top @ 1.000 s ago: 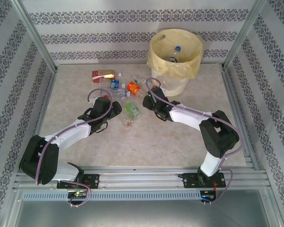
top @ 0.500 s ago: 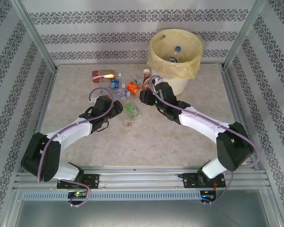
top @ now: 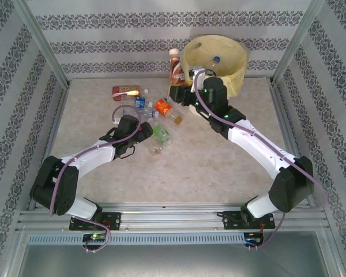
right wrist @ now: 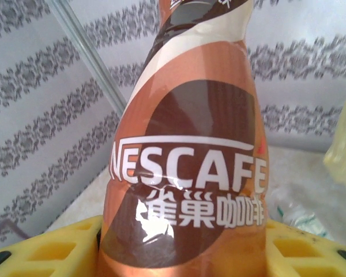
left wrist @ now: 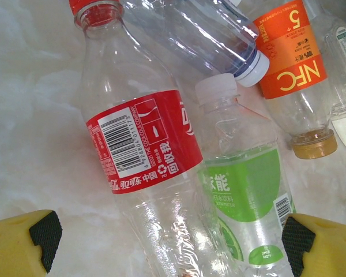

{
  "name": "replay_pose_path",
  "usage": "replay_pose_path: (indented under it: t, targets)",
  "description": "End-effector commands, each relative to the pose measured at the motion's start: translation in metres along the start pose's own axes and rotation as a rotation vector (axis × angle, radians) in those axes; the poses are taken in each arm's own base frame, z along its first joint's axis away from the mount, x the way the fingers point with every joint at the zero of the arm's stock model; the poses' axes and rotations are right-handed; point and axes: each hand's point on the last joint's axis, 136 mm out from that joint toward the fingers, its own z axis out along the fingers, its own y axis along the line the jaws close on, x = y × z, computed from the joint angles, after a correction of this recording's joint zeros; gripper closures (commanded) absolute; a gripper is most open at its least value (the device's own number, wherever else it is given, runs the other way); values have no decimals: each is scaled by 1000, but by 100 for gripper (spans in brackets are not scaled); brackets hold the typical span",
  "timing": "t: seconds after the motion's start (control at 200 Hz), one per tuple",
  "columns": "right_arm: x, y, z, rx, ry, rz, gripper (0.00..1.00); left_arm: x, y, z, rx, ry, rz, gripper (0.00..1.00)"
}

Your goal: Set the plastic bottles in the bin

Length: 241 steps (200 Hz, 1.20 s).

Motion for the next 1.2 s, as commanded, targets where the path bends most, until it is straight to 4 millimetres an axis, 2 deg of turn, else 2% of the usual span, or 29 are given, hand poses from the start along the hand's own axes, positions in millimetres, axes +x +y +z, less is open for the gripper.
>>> replay_pose_path:
  t: [0.0,0.11,0.265,0.435,0.585,0.719,0.809,0.854,1.049,1.199]
  targets:
    - [-40,-5,-3,11,-61,-67,54,-13,-14,-1,38,-26,8,1]
    - [-67,-38,-6,99,-69,-57,54,-13,-14,-1,37,-25,7,1]
    - [-85,-93,-7,207,-49,-23,54,-13,-13,-1,33,-28,12,1]
    - [-82,-144,-4,294,45,-23,53,-15,-12,-3,25,-33,11,1]
    - [-74,-179,-4,369,132,-12,49,-16,-8,-6,8,-41,9,1]
    - [-71,-204,-6,467,166,-8,37,-16,-6,-7,-1,-44,7,1]
    - [-76,-210,-7,515,170,-6,20,-15,-7,-6,0,-40,4,1]
    - [-80,-214,-10,546,156,3,15,-15,-7,-5,1,-35,-1,1]
    - [-100,-212,-33,638,76,29,4,-8,-2,-1,-24,-4,-41,1]
    - [-111,-183,-49,582,5,12,2,5,3,0,-109,38,-50,0]
